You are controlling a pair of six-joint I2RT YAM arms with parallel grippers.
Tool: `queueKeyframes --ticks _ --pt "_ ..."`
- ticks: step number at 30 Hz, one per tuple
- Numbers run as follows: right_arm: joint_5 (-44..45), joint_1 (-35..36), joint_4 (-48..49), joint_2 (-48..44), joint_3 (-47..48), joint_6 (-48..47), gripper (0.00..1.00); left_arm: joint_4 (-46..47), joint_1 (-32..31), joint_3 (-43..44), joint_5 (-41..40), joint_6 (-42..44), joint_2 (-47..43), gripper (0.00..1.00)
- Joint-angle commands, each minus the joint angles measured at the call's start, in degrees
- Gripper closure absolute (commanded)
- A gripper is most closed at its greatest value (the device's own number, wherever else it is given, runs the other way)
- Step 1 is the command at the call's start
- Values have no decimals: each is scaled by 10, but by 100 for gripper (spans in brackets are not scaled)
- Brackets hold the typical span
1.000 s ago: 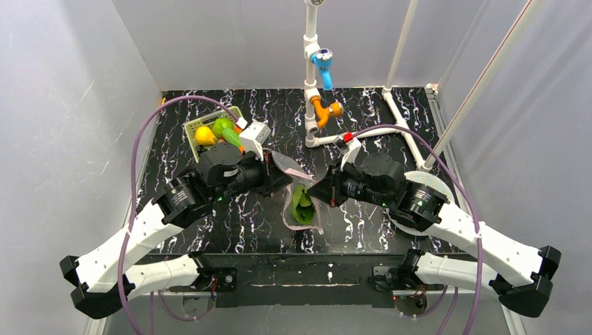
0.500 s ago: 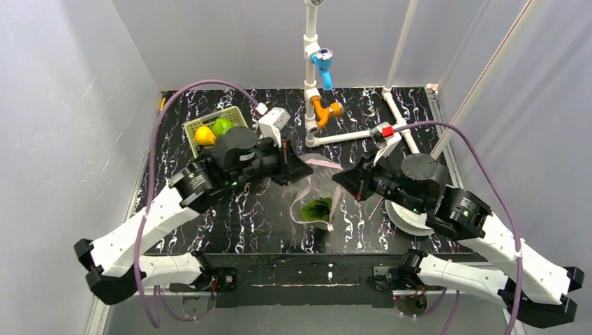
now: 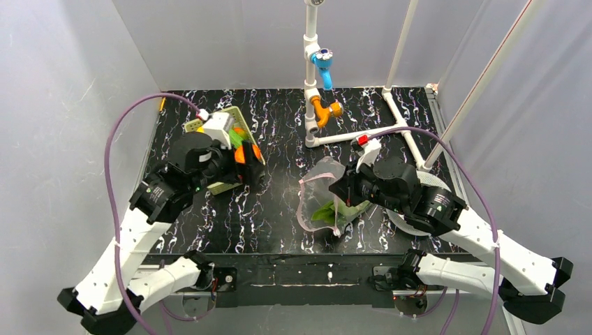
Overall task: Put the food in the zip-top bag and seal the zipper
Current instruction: Adjust the zipper food storage bag at the center of the board, then pick up the fake vegetable from the bin.
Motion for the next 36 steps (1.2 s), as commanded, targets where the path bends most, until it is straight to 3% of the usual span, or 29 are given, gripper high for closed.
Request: queueKeyframes --ticks 1,5,10,19,21,24,30,32,36 --pt "-11 -1 47 -1 2 3 99 -36 133 -11 -44 69 31 4" --pt "-17 -1 45 2 1 9 99 -11 226 22 -28 61 117 4" --pt "-20 -1 41 3 10 9 99 93 287 35 -25 8 214 6" --pt "-29 -1 53 -10 -4 17 99 289 317 26 0 -132 357 34" --pt "-32 -1 58 -8 -11 19 99 296 317 32 1 -174 388 41" --pt "-37 -1 59 -3 -12 19 99 283 317 43 -4 -226 426 41" --pt "-37 -1 66 -12 -20 17 99 216 314 31 -96 -322 443 31" --pt "-35 -1 65 -12 -22 16 99 242 313 21 -75 -341 454 29" --pt "-36 -1 63 -9 -23 15 99 259 314 34 -27 -354 502 38"
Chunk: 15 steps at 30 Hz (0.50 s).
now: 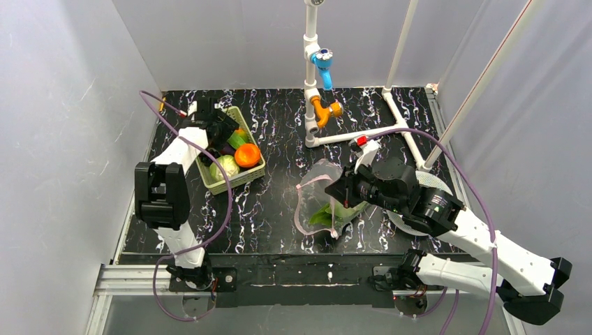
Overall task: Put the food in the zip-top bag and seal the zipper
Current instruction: Pick up the fake vegetable from the bin.
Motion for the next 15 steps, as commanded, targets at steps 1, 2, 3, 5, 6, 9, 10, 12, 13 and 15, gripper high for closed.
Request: queueKeyframes --ticks 1,2,3,5,6,9,10,12,13,15 --pt "-3 -1 30 -8 -3 0 99 12 -1 15 26 -43 38 41" --pt "-4 -1 30 -10 -2 0 99 19 -1 14 30 -44 41 44" --pt "-5 -1 30 -11 -2 1 99 28 -1 12 33 -45 42 46" --pt "-5 -1 32 -15 -5 4 99 27 -1 13 35 -48 46 47" --pt "-5 -1 33 -14 -5 5 99 17 -1 19 33 -48 49 47" --pt "-7 -1 33 -13 -5 6 99 1 0 30 31 -42 51 62" --pt "-7 -1 31 -12 -2 6 99 -2 2 32 29 -35 46 69" --pt "-7 -1 28 -11 1 6 99 -6 3 33 14 -11 23 74" --pt "-8 0 28 -11 1 6 99 -2 3 31 2 5 5 74" --pt "-8 -1 29 -12 2 6 99 1 3 31 -27 45 -34 74"
